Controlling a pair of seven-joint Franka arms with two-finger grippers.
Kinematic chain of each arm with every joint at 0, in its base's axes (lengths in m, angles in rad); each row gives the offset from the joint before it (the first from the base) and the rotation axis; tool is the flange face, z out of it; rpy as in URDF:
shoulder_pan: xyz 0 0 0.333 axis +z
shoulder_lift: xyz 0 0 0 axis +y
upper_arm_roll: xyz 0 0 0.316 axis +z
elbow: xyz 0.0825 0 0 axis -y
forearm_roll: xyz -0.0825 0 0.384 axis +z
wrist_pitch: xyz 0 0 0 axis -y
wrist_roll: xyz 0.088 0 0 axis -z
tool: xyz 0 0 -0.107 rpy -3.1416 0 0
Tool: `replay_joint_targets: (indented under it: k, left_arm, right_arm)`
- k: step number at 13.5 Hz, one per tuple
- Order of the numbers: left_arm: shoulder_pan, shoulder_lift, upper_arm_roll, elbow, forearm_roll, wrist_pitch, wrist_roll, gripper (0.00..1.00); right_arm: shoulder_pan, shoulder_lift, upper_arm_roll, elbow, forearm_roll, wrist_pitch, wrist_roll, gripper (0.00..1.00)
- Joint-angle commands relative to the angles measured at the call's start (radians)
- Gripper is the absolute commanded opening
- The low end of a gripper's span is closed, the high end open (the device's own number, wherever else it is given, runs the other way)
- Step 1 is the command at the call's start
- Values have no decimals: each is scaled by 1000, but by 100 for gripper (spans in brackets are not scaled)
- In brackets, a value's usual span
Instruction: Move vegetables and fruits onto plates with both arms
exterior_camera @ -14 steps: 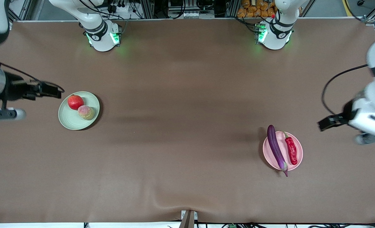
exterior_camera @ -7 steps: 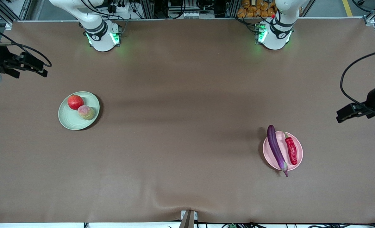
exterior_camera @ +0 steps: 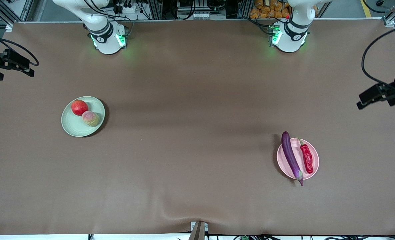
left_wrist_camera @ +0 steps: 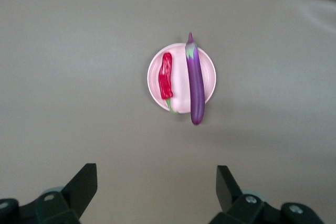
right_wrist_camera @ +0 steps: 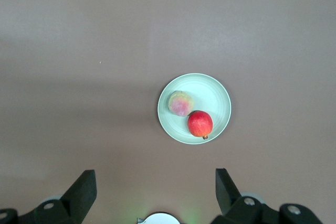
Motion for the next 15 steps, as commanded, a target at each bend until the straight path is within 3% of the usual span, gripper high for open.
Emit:
replay_joint_targets:
  k: [1,3,4,8,12,15]
  left_arm:
    - [-84,-144,84,-182,-25,31,17,100]
    - [-195,-215,200,-274,-25,36,18,100]
    - [-224,-247,225,-315,-25,36,18,100]
    - [-229,-351,221,-446,-22,67,21,100]
    - [-230,-348,187,-436,-8,53,20,100]
    - [-232,-316,178,-350,1,-5,5,100]
  right_arm:
    - [-9,1,9,26,-6,-41,-25,100]
    - [-8,-14,11,10,-4,-13,-25,100]
    - [-14,-17,11,1,5,-12,-25,100]
    - [-32,-53,12,-46,23,-9,-44,100]
    - [-31,-68,12,-69,26,10,-44,100]
    - [-26,-64,12,-63,25,10,-45,100]
